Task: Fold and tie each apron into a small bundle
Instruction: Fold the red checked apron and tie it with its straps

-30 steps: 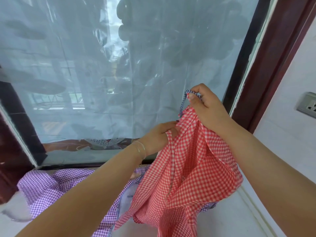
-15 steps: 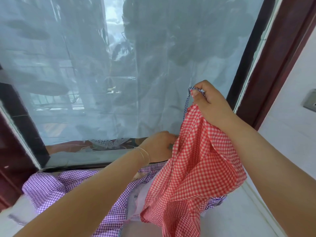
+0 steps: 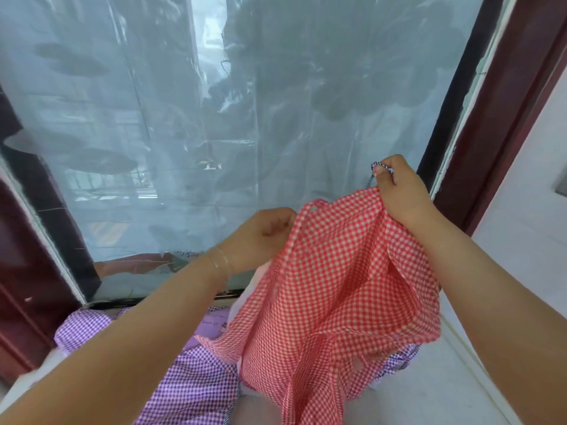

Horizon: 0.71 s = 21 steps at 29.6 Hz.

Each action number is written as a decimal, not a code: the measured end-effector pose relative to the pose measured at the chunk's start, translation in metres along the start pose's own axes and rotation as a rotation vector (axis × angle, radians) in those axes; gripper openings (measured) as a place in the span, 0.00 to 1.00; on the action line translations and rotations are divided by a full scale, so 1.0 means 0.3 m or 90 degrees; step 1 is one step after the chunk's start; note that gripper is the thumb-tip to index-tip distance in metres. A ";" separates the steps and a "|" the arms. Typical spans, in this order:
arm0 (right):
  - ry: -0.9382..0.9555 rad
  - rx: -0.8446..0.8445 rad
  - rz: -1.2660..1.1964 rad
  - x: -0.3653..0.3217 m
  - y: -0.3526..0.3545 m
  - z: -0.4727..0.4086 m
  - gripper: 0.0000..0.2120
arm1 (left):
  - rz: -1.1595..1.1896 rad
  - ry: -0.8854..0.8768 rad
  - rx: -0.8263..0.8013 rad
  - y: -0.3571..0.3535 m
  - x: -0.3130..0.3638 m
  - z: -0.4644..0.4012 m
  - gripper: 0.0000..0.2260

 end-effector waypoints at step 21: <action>-0.022 0.054 -0.085 -0.146 -0.021 0.027 0.13 | -0.454 0.057 -0.142 -0.161 -0.185 0.108 0.24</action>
Point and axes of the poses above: each hand's wrist, its own z-axis away from the middle knuckle, its own y-axis out of the back of the hand, x = y × z, the point moved 9 cm from there along -z, towards the middle knuckle, and after that the axes turned 11 degrees about -y, right-handed, at the moved point
